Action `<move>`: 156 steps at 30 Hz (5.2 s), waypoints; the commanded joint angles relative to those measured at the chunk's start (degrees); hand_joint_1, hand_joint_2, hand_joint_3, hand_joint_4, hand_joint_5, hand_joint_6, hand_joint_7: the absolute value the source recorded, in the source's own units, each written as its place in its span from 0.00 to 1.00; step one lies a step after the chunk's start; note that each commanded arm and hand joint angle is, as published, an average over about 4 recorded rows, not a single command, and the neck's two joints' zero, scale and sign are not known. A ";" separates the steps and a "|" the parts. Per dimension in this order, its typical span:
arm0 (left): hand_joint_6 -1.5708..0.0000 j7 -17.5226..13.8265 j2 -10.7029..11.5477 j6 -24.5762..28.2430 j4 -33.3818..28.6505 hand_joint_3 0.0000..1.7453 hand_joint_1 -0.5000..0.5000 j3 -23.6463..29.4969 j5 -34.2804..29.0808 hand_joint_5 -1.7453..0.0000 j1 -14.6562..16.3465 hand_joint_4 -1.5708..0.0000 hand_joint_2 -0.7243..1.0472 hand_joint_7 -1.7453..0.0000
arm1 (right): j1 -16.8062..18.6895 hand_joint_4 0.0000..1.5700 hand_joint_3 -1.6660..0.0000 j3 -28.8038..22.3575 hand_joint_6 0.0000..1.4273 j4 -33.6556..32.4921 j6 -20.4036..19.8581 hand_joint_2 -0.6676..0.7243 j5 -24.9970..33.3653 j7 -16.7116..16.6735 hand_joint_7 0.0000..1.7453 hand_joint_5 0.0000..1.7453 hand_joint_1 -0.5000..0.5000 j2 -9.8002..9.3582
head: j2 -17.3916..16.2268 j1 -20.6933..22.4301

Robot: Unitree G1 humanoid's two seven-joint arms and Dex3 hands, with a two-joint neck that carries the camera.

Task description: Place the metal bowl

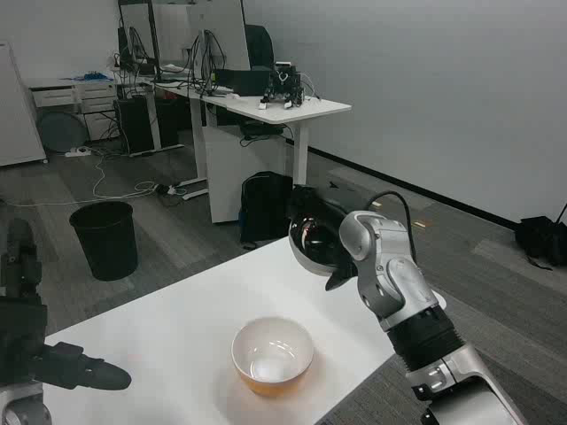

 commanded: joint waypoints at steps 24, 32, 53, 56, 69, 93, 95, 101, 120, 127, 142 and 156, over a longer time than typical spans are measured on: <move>1.00 -2.36 0.08 2.72 -0.94 0.04 0.00 -0.19 1.12 1.00 -0.81 1.00 0.00 1.00 | 0.66 0.87 0.10 1.38 0.82 2.01 0.74 0.05 -0.37 0.38 0.68 0.83 0.12 -1.07 | -1.44 0.22; 1.00 -2.40 0.08 2.72 -0.78 0.00 0.00 -0.22 1.10 1.00 -1.09 1.00 0.00 1.00 | 0.88 0.87 0.10 3.76 0.82 9.00 0.70 0.05 0.00 0.25 0.68 0.83 0.12 -2.81 | -3.54 -1.00; 1.00 -2.40 -0.27 2.81 1.59 0.00 0.00 -0.37 1.03 1.00 -2.68 1.00 0.00 1.00 | 6.46 0.64 0.10 2.92 0.71 23.37 -5.10 0.09 0.51 -9.02 0.79 0.94 0.12 -1.82 | -6.46 -3.03; 1.00 -2.40 -0.29 2.81 2.09 0.01 0.00 -0.39 1.03 1.00 -3.01 1.00 0.00 1.00 | 7.76 0.55 0.07 2.59 0.62 23.26 -6.46 0.10 0.51 -10.41 0.81 0.94 0.14 -1.14 | -6.96 -4.26; 1.00 -2.40 -0.44 2.81 3.65 0.01 0.00 -0.59 0.70 1.00 -3.66 1.00 0.00 1.00 | 12.31 0.00 0.46 0.83 0.05 18.76 -9.45 0.47 2.11 -12.69 0.83 0.12 0.12 0.53 | -8.54 -4.57; 1.00 -2.75 -0.27 2.78 4.09 0.04 0.00 -0.72 0.24 1.00 -3.69 1.00 0.00 1.00 | 12.44 0.00 1.00 -3.08 0.00 18.49 -11.93 1.00 6.51 -10.47 0.03 0.00 0.04 0.62 | -8.98 -4.77; 1.00 -2.75 -0.27 2.76 4.09 0.03 0.00 -0.72 0.24 1.00 -3.66 1.00 0.00 1.00 | 12.44 0.00 1.00 -3.71 0.00 18.38 -13.23 1.00 6.93 -11.48 0.01 0.00 0.04 0.73 | -8.85 -4.71; 1.00 -2.75 -0.18 2.76 4.09 0.03 0.00 -0.72 0.02 1.00 -3.60 1.00 0.00 1.00 | 12.59 0.00 1.00 -5.05 0.00 18.12 -16.57 1.00 9.12 -14.49 0.00 0.00 0.04 1.15 | -8.75 -4.24; 1.00 -2.93 0.00 2.72 3.87 0.01 0.00 -0.90 -0.20 1.00 -3.27 1.00 0.00 1.00 | 13.69 0.00 1.00 -11.29 0.00 8.08 -23.07 1.00 20.15 -19.99 0.00 0.00 0.04 2.01 | -8.35 -4.58; 1.00 -2.93 0.08 2.72 3.74 0.00 0.00 -0.68 -0.20 1.00 -2.98 1.00 0.00 1.00 | 15.87 0.00 1.00 -15.05 0.00 5.53 -29.67 1.00 41.20 -23.30 0.00 0.00 0.04 2.80 | -6.96 -4.55; 1.00 -7.61 3.91 11.71 2.56 0.01 0.00 0.33 0.04 1.00 -8.48 1.00 0.00 1.00 | 20.15 0.00 1.00 -13.62 0.00 11.42 -53.20 1.00 69.46 -36.14 0.00 0.00 0.04 3.98 | -3.49 -1.73; 1.00 -13.74 4.17 20.30 0.84 0.00 0.00 -2.04 1.21 1.00 -13.93 1.00 0.00 1.00 | 21.58 0.00 1.00 -12.28 0.00 10.71 -55.90 1.00 73.11 -35.39 0.00 0.00 0.04 4.64 | -1.80 -1.44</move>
